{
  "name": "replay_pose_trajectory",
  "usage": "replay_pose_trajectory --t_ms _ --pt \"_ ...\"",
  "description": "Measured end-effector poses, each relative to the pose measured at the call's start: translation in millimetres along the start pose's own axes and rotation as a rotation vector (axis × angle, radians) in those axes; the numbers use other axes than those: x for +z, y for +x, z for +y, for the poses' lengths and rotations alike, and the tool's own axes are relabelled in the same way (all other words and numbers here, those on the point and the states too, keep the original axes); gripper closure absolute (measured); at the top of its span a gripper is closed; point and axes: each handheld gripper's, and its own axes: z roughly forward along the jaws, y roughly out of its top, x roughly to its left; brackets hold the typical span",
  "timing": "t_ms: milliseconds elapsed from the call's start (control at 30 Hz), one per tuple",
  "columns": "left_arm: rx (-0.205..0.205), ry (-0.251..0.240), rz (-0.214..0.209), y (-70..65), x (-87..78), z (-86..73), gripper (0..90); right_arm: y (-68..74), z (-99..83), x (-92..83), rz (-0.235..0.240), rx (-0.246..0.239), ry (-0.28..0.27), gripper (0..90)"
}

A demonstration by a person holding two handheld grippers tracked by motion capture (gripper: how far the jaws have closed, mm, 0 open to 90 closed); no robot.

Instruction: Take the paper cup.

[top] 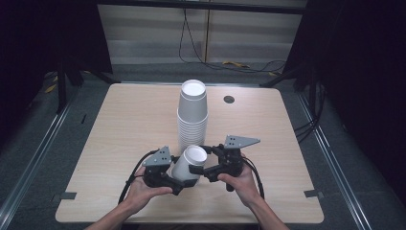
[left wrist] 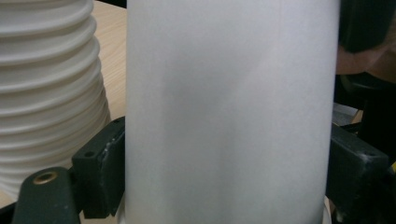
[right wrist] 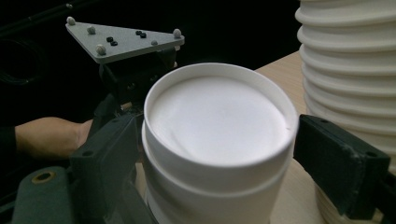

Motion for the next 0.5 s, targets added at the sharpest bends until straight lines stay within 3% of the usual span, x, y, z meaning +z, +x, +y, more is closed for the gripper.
replay_pose_trajectory --t_ms 267,500 --pt "-0.001 0.035 0.017 7.3 -8.8 -0.2 15.0 -1.0 5.7 -4.8 -0.003 -0.019 0.010 13.9" --pt "-0.004 0.067 0.015 8.1 -12.3 1.8 15.0 -3.9 6.0 -14.6 -0.033 -0.018 0.029 14.3"
